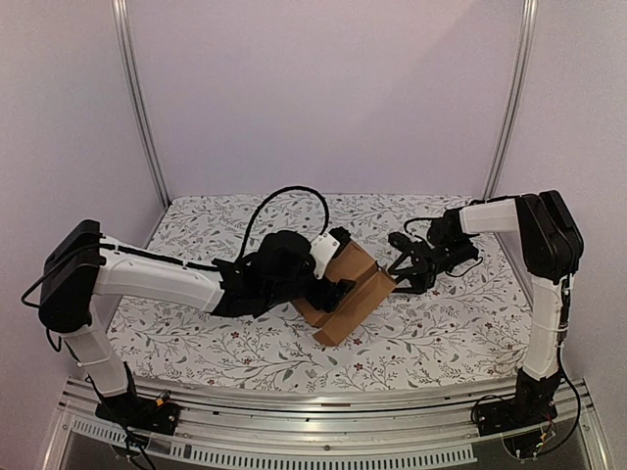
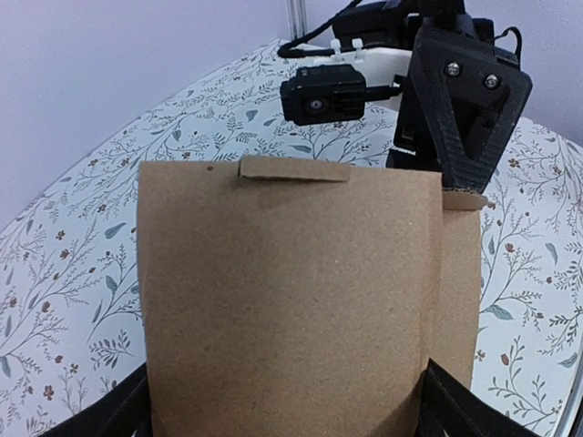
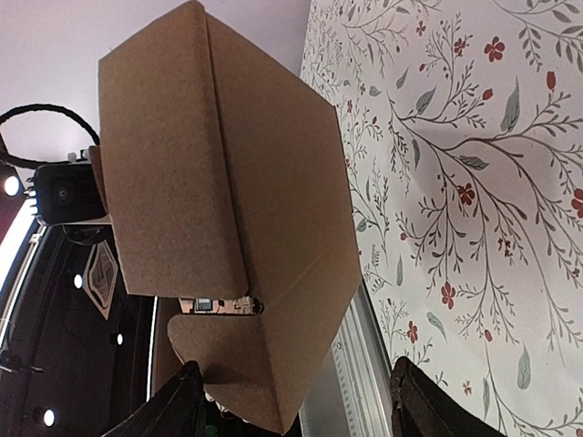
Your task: Fold the paper box
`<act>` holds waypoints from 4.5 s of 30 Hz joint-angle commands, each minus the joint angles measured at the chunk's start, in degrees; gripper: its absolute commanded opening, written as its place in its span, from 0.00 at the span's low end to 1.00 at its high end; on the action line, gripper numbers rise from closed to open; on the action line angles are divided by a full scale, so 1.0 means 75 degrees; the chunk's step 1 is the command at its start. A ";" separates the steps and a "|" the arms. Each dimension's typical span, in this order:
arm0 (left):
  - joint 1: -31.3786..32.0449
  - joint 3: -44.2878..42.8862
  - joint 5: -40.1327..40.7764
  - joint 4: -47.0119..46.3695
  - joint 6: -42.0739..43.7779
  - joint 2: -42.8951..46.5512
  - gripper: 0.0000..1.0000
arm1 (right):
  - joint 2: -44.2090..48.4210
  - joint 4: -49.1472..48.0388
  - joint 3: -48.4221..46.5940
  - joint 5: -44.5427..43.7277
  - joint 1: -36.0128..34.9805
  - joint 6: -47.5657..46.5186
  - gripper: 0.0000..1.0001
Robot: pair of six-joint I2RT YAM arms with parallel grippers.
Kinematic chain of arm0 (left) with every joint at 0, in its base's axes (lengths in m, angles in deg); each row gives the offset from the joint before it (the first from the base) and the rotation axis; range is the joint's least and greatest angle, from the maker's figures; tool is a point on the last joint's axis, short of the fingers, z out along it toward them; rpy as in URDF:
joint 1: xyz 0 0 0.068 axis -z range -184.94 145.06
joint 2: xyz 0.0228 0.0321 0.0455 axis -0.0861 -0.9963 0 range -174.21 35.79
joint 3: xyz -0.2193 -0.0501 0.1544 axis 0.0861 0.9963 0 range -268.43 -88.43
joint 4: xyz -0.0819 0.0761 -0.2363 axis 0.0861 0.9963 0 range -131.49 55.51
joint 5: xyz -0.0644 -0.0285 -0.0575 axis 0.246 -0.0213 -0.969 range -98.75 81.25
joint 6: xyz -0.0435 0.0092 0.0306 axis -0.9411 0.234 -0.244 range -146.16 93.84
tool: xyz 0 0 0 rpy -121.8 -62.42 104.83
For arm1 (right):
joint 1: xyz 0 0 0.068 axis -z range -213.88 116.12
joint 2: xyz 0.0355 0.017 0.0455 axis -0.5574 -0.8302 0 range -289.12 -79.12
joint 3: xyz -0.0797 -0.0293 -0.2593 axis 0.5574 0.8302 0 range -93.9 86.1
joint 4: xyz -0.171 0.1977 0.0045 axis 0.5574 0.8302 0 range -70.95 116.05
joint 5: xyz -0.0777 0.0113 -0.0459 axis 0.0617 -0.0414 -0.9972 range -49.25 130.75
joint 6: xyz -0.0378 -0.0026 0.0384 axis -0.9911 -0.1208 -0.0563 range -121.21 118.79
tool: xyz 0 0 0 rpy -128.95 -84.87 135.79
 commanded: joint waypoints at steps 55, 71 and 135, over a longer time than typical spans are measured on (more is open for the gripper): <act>0.0750 -0.1504 0.0779 0.1337 0.0577 -0.1494 0.85 | 0.0007 -0.1056 0.0136 -0.2530 -0.0510 0.1041 0.00; 0.0680 -0.3018 0.0434 0.3379 0.0091 -0.3116 0.85 | -0.1121 -0.1208 -0.0045 -0.3357 -0.0497 0.1697 0.00; 0.0914 0.1990 0.0606 0.1399 -0.4913 0.0866 0.97 | 0.0465 0.0214 -0.1748 -0.7316 -0.2817 -0.3270 0.76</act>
